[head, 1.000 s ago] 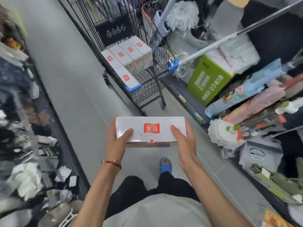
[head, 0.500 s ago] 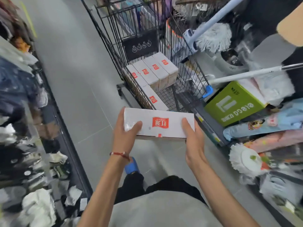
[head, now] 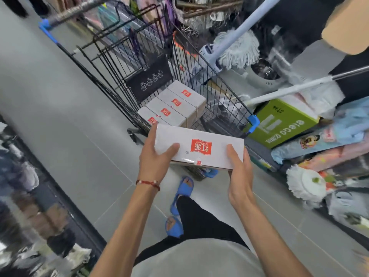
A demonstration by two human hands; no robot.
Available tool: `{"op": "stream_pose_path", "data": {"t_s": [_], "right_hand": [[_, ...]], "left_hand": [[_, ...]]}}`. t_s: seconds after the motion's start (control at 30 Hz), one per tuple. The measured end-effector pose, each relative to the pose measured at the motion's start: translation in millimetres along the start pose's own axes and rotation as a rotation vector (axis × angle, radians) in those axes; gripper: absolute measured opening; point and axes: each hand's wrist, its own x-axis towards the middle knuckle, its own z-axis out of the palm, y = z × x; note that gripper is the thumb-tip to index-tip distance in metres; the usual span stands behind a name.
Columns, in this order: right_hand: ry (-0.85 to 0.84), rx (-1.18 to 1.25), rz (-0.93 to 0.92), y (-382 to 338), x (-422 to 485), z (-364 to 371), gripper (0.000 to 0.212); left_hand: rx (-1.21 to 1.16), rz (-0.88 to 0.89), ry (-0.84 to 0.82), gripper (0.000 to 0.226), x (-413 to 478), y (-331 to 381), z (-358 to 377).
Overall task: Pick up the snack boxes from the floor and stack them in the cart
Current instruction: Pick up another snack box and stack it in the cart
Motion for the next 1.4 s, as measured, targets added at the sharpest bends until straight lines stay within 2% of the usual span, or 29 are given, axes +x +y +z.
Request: {"op": "stream_pose_path", "data": {"t_s": [0.33,0.5,0.6,0.77,0.9,1.03,1.13,1.23,1.4], "right_hand": [[0.077,0.072,0.072,-12.0,95.6,52.5,0.036],[0.173,0.039,0.062,-14.9,131.9,59.6,0.047],[0.231,0.021,0.079,-8.9,150.8,66.1,0.045],[0.373,0.006,0.136,12.5,178.4,71.8,0.049],[0.454,-0.014,0.194,35.2,188.0,76.1,0.050],[0.527,-0.008,0.251,63.9,202.8,81.8,0.059],[0.578,-0.014,0.310,86.7,215.7,84.8,0.059],[0.607,0.000,0.350,107.4,220.8,87.6,0.054],[0.641,-0.008,0.428,134.5,221.9,94.1,0.061]], "left_hand": [[0.189,-0.012,-0.069,0.081,124.4,40.1,36.5],[0.277,-0.034,-0.198,0.083,181.5,48.7,64.6],[0.345,-0.077,-0.251,0.089,222.7,32.6,79.0],[0.377,-0.125,-0.435,0.069,271.7,14.4,107.2],[0.399,-0.176,-0.491,0.080,304.6,-12.2,122.6],[0.426,-0.182,-0.539,0.067,331.7,-40.1,135.8],[0.473,-0.190,-0.597,0.059,346.9,-64.6,140.9],[0.553,-0.213,-0.568,0.054,355.3,-86.5,140.5],[0.676,-0.244,-0.529,0.053,359.3,-110.4,140.6]]}}
